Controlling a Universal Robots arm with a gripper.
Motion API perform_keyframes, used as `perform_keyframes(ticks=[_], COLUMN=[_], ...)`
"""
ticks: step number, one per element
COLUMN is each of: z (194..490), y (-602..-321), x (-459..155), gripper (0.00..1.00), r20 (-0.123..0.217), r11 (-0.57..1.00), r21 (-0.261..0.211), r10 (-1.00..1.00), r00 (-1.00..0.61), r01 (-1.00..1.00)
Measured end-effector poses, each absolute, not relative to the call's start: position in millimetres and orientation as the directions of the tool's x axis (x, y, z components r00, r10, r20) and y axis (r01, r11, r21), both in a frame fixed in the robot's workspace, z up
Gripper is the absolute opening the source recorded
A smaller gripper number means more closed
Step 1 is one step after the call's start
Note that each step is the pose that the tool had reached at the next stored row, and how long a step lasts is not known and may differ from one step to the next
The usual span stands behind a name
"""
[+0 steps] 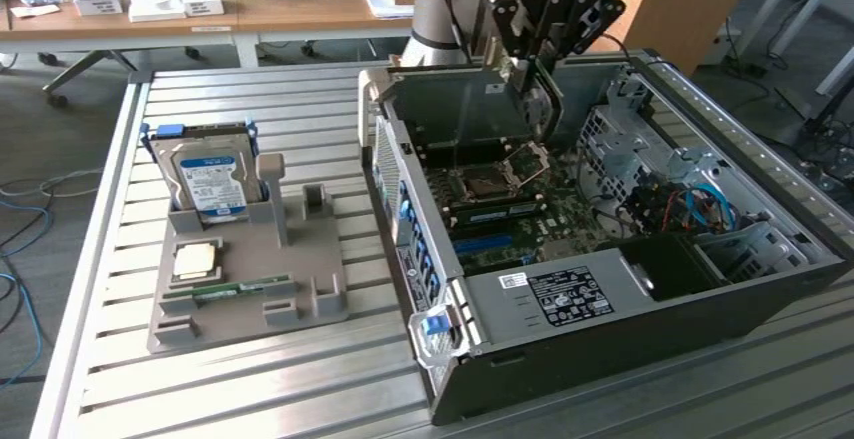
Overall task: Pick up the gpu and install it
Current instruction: 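Pick up the gpu and move the gpu toward the slot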
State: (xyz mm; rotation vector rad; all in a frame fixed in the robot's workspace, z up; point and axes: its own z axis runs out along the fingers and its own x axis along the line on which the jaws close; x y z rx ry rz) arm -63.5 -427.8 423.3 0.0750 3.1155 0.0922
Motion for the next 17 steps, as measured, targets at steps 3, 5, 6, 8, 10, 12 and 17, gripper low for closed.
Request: perform_keyframes(ticks=[3, 5, 6, 8, 10, 12, 17], z=[423, 423, 423, 423, 423, 423, 422], y=[-428, -427, -427, -427, -427, -427, -426], x=[-50, -41, -37, -28, -19, -9, 13], gripper=[0.27, 0.27, 0.27, 0.27, 0.27, 0.27, 0.27], r20=[-0.022, -0.022, -0.022, -0.022, -0.022, -0.022, -0.022], r11=[0.997, 0.997, 0.997, 0.997, 0.997, 0.997, 0.997], r21=[0.060, 0.060, 0.060, 0.060, 0.060, 0.060, 0.060], r10=[0.049, 0.049, 0.049, 0.049, 0.049, 0.049, 0.049], r00=[-0.999, -0.999, -0.999, -0.999, -0.999, -0.999, -0.999], r01=[0.047, 0.047, 0.047, 0.047, 0.047, 0.047, 0.047])
